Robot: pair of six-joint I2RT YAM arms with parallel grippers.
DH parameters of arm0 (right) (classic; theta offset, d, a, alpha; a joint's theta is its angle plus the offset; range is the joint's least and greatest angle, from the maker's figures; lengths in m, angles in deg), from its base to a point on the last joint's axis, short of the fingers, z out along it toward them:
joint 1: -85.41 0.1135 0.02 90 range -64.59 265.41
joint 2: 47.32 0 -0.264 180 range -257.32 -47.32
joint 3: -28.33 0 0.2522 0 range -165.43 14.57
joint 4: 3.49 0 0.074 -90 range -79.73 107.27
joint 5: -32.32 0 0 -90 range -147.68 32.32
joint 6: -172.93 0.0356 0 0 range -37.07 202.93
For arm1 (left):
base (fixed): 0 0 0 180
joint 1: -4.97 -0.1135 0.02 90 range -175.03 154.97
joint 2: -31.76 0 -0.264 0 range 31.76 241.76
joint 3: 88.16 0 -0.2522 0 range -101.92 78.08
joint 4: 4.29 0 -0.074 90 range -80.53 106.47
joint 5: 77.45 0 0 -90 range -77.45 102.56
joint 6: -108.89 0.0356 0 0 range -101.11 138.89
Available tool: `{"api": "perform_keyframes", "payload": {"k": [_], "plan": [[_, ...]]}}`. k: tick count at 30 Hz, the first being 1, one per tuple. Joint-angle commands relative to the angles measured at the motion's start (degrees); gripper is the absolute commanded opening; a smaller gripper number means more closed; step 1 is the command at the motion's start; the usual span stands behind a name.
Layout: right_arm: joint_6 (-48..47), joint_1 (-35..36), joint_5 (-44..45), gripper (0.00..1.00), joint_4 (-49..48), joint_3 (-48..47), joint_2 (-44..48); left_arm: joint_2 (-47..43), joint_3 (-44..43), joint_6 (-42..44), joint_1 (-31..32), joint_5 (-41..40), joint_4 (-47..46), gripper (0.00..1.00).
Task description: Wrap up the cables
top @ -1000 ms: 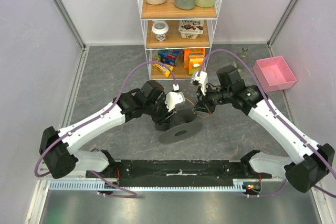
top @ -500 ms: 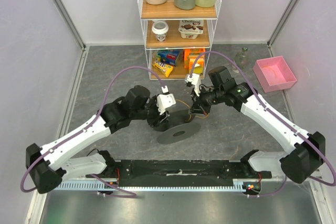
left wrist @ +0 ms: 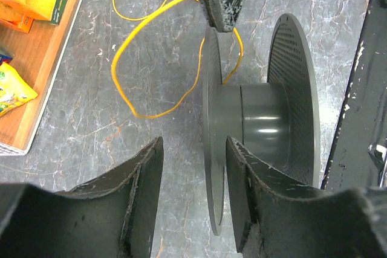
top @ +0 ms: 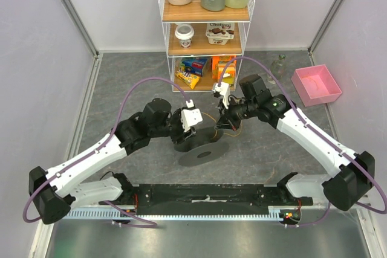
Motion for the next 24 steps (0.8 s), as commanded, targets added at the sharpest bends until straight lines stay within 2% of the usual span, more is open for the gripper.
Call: {"api": "perform_keyframes", "payload": {"k": [1,7,16,19,24], "plan": [[6.06,0.34,-1.09,0.00,-6.52,-2.64,1.77,0.26,-0.23,1.21,0.03,-0.12,-2.38,0.52],[13.79,0.35,-4.26,0.00,-11.09,-2.20,3.36,-0.35,-0.22,0.06,0.03,-0.22,-2.91,0.53],[29.97,0.26,-5.31,0.00,-24.63,0.70,5.12,-0.62,0.74,-0.46,0.03,1.63,-2.91,0.50],[33.05,0.26,-6.02,0.00,-26.91,2.89,4.15,-1.41,1.09,-1.52,-0.15,3.47,-3.61,0.52],[33.05,0.26,-3.03,0.00,-29.72,7.37,3.10,-1.76,1.62,-2.14,-0.06,7.52,-4.49,0.52]]}}
